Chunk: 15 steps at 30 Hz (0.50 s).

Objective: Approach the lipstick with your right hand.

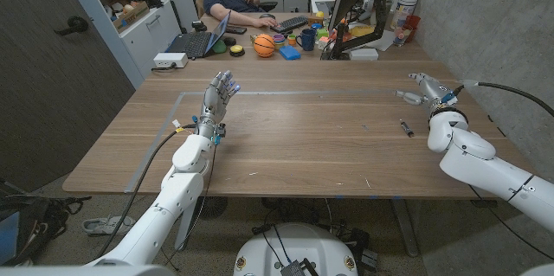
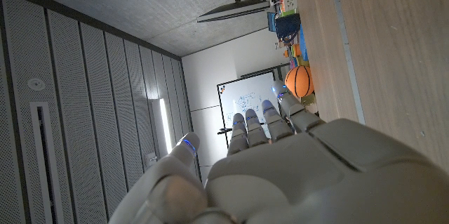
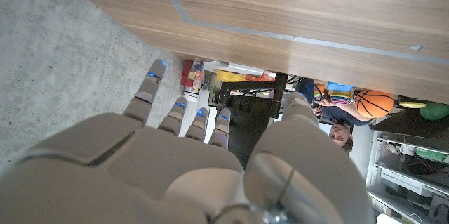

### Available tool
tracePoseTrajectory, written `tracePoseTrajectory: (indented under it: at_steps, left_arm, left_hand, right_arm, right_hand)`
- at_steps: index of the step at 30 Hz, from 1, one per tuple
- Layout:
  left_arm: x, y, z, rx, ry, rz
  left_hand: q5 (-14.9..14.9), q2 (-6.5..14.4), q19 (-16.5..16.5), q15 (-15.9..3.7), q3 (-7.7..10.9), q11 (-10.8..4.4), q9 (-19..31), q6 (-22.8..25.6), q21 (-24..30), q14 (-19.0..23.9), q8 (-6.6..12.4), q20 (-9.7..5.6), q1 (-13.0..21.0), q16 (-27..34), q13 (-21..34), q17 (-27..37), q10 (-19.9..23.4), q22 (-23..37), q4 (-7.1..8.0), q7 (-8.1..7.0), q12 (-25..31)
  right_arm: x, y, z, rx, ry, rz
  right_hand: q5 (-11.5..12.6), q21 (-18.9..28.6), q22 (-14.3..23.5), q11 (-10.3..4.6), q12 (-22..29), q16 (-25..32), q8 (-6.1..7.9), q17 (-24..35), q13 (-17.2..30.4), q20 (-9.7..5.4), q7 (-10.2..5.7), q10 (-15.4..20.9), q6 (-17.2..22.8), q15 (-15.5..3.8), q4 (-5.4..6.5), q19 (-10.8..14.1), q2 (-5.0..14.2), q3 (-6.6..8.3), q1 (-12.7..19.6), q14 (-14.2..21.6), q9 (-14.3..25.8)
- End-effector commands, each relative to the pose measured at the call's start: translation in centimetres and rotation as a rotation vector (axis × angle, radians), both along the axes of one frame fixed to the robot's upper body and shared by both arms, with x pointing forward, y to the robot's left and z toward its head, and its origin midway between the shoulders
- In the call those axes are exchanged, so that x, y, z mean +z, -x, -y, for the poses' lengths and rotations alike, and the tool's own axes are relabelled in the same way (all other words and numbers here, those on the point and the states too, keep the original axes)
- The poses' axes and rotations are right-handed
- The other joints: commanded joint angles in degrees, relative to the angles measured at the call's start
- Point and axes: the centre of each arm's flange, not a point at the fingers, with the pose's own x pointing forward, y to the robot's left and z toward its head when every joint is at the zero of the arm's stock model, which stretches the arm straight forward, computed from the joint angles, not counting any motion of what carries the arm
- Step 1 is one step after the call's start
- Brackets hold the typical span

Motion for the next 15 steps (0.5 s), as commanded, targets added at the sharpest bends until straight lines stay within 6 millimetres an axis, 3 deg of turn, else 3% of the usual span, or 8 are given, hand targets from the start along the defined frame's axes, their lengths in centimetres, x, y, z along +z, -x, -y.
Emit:
tracePoseTrajectory:
  at_steps: [1,15]
  left_arm:
    - [-0.15,0.25,-0.04,0.003,0.0,-0.002]
    - [-0.21,0.32,-0.09,-0.002,0.001,-0.001]
  left_hand:
    - [0.5,0.4,0.3,-1.1,-0.17,0.22,0.1,0.1,-0.3,0.1,0.32,-0.19,-0.3,0.1,0.3,0.2,-0.2,0.3,0.13,0.36,0.2]
    - [0.6,0.6,0.5,-1.09,-0.37,0.16,0.1,0.1,-0.5,0.1,0.34,-0.19,-0.4,0.1,0.3,0.2,-0.2,0.3,0.21,0.4,0.2]
  right_arm:
    - [-0.42,-0.39,0.0,0.008,-0.01,-0.053]
    - [-0.75,-0.61,-0.09,0.016,0.007,-0.132]
  right_hand:
    - [-0.3,-0.8,0.0,-0.55,0.3,0.4,0.39,0.1,0.1,0.19,-0.16,1.1,1.8,-0.94,-0.11,1.2,0.06,-0.56,1.0,1.2,0.2]
    - [-0.1,-2.6,0.0,-1.25,0.5,0.5,0.53,0.1,0.1,0.19,-0.22,3.6,5.1,-1.43,-0.03,3.6,1.25,-1.62,2.1,2.8,0.1]
